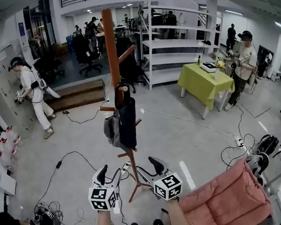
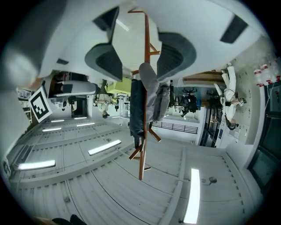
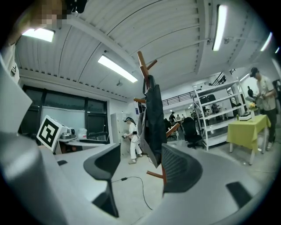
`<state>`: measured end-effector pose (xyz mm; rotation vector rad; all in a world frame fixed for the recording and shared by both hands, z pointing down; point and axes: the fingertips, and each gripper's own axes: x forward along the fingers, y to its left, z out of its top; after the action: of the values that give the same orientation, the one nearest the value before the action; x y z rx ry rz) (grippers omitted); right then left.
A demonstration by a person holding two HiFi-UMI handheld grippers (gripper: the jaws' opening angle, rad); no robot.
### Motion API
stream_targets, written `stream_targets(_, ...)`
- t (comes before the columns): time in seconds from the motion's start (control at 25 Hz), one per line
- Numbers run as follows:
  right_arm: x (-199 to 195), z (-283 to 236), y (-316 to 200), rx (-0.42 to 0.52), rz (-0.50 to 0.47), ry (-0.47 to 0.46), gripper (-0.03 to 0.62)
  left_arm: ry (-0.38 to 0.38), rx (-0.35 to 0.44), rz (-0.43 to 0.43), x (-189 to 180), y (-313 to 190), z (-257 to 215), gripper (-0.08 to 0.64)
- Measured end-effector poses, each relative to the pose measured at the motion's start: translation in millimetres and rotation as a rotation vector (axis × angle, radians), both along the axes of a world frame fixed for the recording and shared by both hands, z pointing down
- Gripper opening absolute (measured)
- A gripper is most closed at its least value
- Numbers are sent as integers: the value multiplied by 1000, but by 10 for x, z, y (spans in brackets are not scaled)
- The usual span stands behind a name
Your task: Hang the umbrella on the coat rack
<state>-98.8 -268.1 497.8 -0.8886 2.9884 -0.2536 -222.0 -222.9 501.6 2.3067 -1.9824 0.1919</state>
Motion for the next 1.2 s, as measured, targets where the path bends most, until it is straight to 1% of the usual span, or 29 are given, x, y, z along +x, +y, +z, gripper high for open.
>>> stream_targets(0.16, -38, -43, -1, 20, -7, 1, 293, -15, 11, 3, 7, -18, -41, 245)
stream_targets(0.28, -55, -53, 6, 19, 0, -8, 285, 0, 12, 17, 3, -16, -48, 242)
stream_targets(0.4, -79, -41, 34, 5, -15, -17, 271, 15, 13, 46, 35, -9, -41, 241)
stream_targets(0.56, -38, 10, 51, -11, -15, -18, 256, 5, 17, 45, 72, 8, -36, 232)
stream_targets(0.6, -30, 19, 46, -13, -10, -18, 248, -7, 18, 44, 77, 8, -36, 225)
stream_targets(0.68, -20, 28, 39, -17, -3, -24, 239, -54, 20, 44, 94, 8, -37, 174)
stream_targets(0.76, -16, 31, 34, -17, -1, -25, 230, -90, 25, 42, 113, 3, -47, 159)
stream_targets(0.84, -19, 31, 38, -15, -3, -23, 222, -91, 35, 38, 123, 0, -64, 121)
stream_targets(0.92, -26, 32, 55, -13, -4, -25, 205, -84, 38, 31, 114, 11, -66, 106)
stream_targets(1.0, -39, 40, 73, -12, -3, -26, 162, -80, 39, 20, 84, 31, -60, 78)
stream_targets(1.2, -53, 44, 84, -13, 3, -25, 130, -71, 46, 4, 40, 62, -59, 47)
